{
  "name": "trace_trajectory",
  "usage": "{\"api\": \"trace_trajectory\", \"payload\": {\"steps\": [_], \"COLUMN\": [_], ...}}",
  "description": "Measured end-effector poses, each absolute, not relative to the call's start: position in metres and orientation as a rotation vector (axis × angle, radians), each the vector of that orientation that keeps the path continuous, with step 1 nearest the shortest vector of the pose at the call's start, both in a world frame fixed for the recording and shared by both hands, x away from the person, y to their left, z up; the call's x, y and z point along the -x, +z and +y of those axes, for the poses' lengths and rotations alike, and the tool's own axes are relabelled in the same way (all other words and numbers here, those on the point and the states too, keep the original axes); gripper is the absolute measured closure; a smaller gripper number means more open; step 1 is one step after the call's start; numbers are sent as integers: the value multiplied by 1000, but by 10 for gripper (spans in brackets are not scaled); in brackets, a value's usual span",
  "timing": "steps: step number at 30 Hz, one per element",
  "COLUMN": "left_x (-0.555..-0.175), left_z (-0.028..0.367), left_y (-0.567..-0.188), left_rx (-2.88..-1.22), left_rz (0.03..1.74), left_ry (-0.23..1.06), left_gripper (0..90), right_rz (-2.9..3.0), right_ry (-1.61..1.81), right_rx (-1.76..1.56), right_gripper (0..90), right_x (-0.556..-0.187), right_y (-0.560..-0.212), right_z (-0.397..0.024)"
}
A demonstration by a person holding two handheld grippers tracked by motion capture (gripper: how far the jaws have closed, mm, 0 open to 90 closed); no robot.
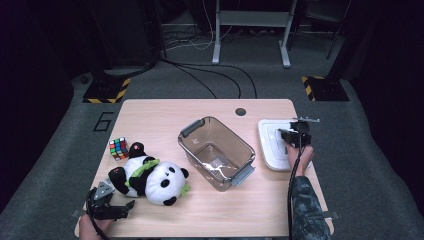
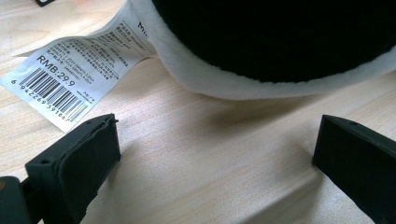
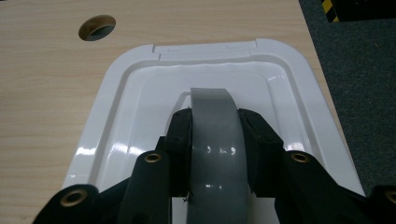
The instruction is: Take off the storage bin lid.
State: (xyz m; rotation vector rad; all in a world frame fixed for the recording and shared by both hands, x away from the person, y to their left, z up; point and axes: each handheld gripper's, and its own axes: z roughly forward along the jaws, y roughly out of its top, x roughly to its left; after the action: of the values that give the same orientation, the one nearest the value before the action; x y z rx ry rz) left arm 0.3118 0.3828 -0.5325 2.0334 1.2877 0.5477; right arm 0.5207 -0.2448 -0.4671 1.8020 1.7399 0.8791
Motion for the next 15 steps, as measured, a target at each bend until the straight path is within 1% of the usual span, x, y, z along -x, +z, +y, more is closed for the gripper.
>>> {"api": "trace_trajectory", "payload": {"steps": [15], "left_x": [-312], "left_z": [383], "left_y": [-532], "left_rx": [-2034], "left_rz": [1288], "left_ry": [547], "left_gripper": [2], "right_rz": [1750], "right_ry": [865], "right_rx": [-1813], "right_gripper": [662], "right_x": [-522], "right_y": [-482], "right_z": [-243]}}
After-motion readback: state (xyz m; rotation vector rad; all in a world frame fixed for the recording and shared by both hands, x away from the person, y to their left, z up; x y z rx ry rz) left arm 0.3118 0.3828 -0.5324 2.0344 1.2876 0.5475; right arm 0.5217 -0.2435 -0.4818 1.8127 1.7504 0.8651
